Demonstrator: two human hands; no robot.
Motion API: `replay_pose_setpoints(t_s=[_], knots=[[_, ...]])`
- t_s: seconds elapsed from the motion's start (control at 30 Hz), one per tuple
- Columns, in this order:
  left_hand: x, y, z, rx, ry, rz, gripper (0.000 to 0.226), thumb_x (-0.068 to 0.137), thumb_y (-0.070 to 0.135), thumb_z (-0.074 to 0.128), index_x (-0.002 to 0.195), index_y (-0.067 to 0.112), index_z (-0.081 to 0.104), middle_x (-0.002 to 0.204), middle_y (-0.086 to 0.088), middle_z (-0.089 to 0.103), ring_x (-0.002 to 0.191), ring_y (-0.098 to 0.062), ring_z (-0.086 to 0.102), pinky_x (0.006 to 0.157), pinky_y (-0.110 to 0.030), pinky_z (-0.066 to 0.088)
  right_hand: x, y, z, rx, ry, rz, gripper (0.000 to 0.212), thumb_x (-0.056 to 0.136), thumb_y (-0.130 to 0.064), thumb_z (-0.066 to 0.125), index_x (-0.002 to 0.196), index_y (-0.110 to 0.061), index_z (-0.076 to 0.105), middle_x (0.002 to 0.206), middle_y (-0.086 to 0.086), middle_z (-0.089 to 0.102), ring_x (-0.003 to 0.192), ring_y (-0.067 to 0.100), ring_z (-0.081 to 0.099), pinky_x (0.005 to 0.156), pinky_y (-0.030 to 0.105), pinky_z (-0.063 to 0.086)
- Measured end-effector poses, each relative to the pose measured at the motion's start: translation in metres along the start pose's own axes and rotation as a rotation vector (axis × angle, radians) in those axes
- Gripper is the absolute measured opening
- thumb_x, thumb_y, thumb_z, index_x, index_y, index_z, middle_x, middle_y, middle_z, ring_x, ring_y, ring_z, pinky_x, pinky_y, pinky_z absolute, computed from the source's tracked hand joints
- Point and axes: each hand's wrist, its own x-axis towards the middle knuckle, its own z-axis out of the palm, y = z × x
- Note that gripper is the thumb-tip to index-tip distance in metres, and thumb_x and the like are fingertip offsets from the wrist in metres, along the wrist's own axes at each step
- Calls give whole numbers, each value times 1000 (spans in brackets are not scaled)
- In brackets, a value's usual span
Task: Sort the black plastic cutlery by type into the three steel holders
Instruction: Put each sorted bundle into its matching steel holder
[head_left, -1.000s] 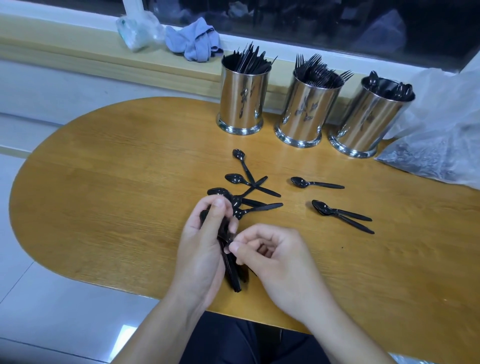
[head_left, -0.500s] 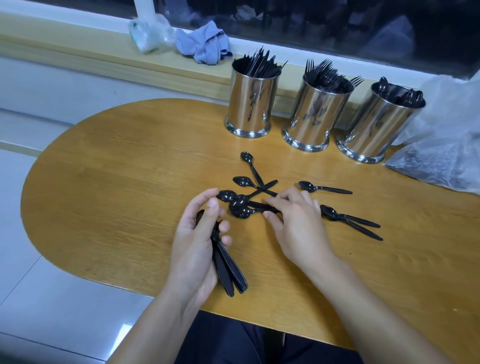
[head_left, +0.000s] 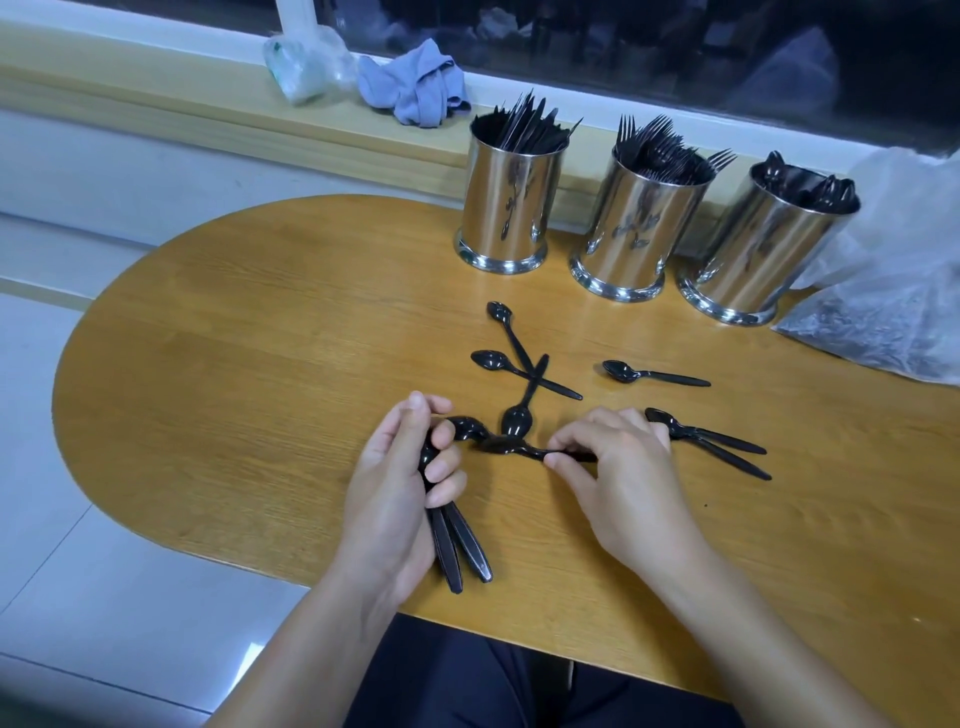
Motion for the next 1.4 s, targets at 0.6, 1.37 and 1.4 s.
replay_pose_setpoints(t_s=[0.6,1.37,1.4], knots=[[-15,-3,17,8,98,134,16,112,28,64,125,17,66,87,0,57,79,-15,53,82,-40,47,-36,-82,-11,649,-86,6,10,99,-28,79,92,-32,85,85,-9,73,78,11,66,70,23,50],[-8,12,3,71,114,4,49,105,57,67,129,16,78,105,-1,60,78,-9,54,51,-21,41,-18,-36,-4,-159,-96,55,7,107,-31,65,108,-36,61,102,-19,58,102,7,52,102,33,41],[-8,11,3,82,119,15,45,107,53,66,128,14,78,101,-1,59,76,-9,53,50,-21,40,-19,-35,-4,-151,-95,52,8,106,-30,66,110,-36,63,100,-19,59,102,7,53,103,33,41]])
